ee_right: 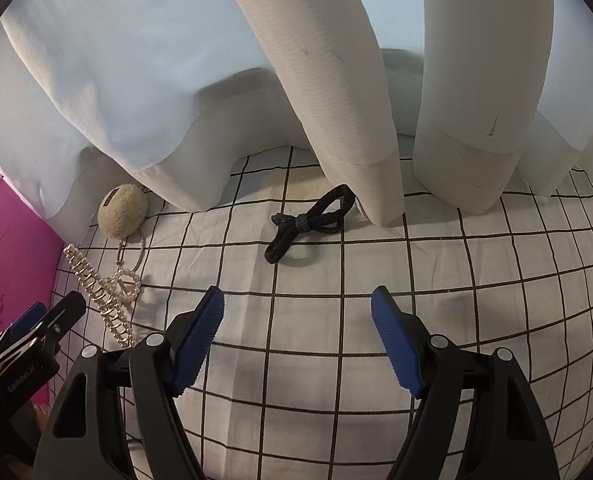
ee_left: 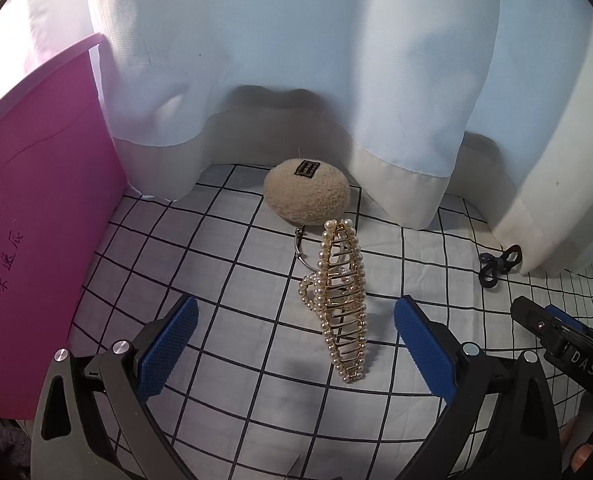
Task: Organize jewelry
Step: 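Move the left tool to the pearl hair claw while the right approaches the black hair tie, then close the left gripper on the pearl hair claw while the right grasps the black hair tie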
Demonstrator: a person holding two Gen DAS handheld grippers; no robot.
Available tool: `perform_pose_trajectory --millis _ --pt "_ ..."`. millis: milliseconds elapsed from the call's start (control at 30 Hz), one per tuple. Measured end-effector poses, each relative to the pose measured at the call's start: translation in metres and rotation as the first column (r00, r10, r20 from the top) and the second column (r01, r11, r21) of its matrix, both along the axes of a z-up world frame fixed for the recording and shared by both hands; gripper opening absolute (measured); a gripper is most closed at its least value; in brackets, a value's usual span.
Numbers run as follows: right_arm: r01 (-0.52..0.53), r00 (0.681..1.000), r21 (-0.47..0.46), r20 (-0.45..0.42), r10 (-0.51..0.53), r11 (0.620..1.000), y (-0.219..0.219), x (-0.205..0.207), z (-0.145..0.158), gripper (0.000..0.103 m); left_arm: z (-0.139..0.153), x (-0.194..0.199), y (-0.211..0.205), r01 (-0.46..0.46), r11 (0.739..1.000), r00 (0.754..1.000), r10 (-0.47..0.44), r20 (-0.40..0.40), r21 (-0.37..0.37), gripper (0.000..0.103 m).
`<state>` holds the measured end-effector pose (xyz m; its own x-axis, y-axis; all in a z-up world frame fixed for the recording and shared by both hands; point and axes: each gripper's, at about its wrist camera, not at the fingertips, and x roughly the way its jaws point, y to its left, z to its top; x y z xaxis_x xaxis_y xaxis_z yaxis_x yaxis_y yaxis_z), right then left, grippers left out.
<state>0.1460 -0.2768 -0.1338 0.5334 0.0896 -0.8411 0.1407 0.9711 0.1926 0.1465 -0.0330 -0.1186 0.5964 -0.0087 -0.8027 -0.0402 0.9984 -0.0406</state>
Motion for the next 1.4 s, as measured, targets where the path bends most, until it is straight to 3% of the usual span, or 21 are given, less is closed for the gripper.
perform_pose_trajectory --millis 200,533,1133,1200,1267,1400 --pt "0.069 0.998 0.004 -0.005 -0.069 0.998 -0.005 0.02 -0.009 0.073 -0.011 0.013 -0.003 0.012 1.0 1.0 -0.012 0.0 -0.004 0.097" --pt "0.098 0.995 -0.023 -0.025 -0.099 0.995 -0.002 0.041 -0.021 0.073 -0.024 0.028 -0.005 0.012 1.0 1.0 -0.012 -0.013 -0.001 0.097" --pt "0.1 0.995 -0.164 -0.012 -0.104 0.981 0.012 0.08 -0.036 0.072 -0.035 0.048 -0.009 0.004 1.0 0.999 -0.003 -0.034 0.025 0.096" --pt "0.099 0.995 -0.171 -0.006 -0.101 0.98 0.013 0.081 -0.038 0.072 -0.039 0.049 -0.011 0.005 1.0 0.999 -0.004 -0.048 0.028 0.09" --pt "0.093 0.995 -0.183 -0.001 -0.095 0.979 0.016 0.082 -0.039 0.072 -0.044 0.051 -0.012 0.013 1.0 0.997 -0.011 -0.08 0.026 0.069" --pt "0.081 0.997 -0.198 0.008 -0.081 0.977 0.025 0.083 -0.042 0.067 -0.047 0.05 -0.013 0.015 1.0 0.996 -0.013 -0.084 0.025 0.062"
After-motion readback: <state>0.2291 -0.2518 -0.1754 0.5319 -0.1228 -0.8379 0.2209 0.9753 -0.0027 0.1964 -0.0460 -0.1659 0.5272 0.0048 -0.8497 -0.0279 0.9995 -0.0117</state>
